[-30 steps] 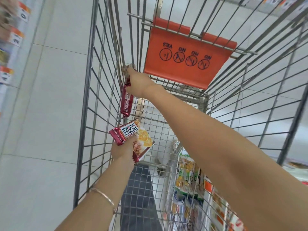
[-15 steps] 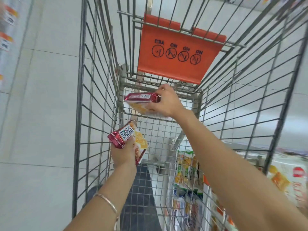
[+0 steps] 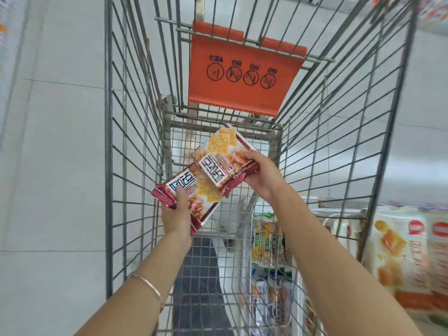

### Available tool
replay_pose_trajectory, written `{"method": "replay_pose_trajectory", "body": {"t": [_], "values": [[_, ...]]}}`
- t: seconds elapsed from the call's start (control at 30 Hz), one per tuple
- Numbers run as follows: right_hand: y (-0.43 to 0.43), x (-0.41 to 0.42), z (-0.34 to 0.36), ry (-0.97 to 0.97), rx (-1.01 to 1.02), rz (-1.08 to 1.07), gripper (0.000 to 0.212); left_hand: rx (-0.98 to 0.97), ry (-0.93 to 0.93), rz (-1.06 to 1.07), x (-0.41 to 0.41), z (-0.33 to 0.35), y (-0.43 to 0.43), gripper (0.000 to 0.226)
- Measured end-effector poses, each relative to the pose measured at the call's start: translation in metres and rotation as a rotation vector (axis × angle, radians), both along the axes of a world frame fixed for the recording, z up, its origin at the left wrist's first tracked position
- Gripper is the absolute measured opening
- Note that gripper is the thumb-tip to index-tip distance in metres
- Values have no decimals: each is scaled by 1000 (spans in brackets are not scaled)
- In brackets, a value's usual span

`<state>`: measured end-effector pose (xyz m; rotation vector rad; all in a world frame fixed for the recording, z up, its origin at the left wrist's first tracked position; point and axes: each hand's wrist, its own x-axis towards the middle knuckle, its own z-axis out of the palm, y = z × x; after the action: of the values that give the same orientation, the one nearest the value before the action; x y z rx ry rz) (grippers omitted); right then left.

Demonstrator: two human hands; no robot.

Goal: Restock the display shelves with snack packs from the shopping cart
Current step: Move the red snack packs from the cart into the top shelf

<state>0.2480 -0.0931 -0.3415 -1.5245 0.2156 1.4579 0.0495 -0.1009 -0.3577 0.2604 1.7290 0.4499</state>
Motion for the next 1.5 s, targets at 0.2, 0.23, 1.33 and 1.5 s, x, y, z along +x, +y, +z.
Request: {"method": "replay_pose_trajectory", "body": {"t": [0.2,0.23,1.33,1.5], "values": [[-23,-13,-6,36,-98,198,57,33,-80,-78,9,11,8,45],[-27,-16,-9,-25,-121,299,56,45,-93,-92,12,12,9,45],[-93,-56,207,-321,41,161,54,346,-379,-1177,1,229,48,124],[-144,-87,310,-466,127,-27,53,454,-453,-1397,-7,343,20,48]]}}
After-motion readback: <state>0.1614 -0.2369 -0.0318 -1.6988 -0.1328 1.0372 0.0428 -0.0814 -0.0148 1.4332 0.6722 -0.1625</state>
